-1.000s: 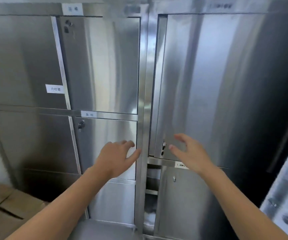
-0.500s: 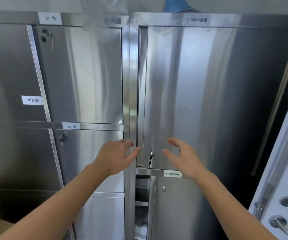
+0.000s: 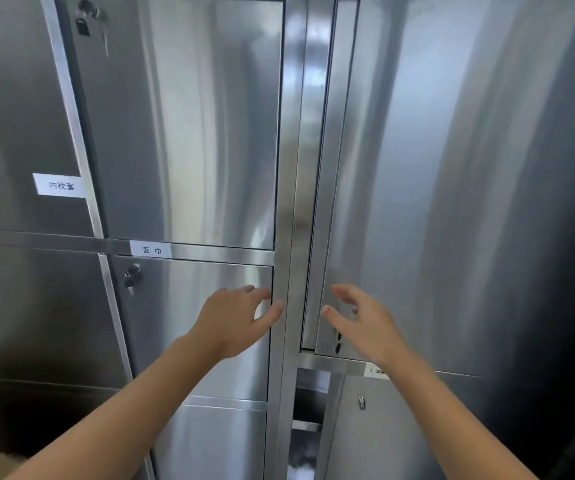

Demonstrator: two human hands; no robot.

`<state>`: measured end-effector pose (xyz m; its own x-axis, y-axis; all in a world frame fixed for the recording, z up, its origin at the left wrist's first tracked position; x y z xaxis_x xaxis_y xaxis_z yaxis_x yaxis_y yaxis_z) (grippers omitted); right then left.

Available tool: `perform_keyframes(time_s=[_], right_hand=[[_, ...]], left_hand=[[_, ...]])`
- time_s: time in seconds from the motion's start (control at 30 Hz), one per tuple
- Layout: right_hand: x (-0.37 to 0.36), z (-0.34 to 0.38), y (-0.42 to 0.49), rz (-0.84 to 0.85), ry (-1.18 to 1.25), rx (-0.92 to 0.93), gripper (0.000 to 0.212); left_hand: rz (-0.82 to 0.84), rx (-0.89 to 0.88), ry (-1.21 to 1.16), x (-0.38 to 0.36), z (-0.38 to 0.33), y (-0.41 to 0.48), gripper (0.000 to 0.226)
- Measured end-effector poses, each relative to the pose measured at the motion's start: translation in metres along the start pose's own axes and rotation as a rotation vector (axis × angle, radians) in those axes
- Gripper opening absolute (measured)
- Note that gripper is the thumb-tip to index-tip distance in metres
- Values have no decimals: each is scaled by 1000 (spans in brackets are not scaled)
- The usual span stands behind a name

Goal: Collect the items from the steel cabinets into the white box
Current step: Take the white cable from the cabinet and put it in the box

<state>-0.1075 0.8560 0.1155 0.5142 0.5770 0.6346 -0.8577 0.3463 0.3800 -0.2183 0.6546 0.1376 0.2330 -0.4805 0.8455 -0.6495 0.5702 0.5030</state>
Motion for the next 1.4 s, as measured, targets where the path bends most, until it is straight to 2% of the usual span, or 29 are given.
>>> perform_keyframes(time_s=[0.3,0.5,0.67,0.93,1.27,1.4], right_hand=[[-54,-22,66,-56,126,-85,69],[-47,-22,97,-168,225,-97,75],[-48,-32,102,-200,240,-98,74],[-33,-44,101,-291,197,-109,66],[35,-81,79,-417,47,-204,66],[61,-101,66,-473,4,-238,45]], left_hand=[[54,-139,-35,-54,33,76,67],[31,-181,-101,-58,30,104,61],[30,-246,-99,-64,25,110,60],[40,-208,-180,-55,29,126,53],[2,-316,-176,-49,-15,117,60],[31,-351,-196,-53,-42,120,62]])
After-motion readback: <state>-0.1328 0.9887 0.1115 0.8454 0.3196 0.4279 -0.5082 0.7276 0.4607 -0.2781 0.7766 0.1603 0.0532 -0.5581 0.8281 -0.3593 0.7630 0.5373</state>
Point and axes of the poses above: each hand's wrist, its own y-axis towards the middle knuckle, its own x-axis out of the back of the hand, z = x × y, the point moved 8 cm from there along y, towards the middle knuckle, and after that the axes turned 6 degrees about x, right-handed, at the moved point
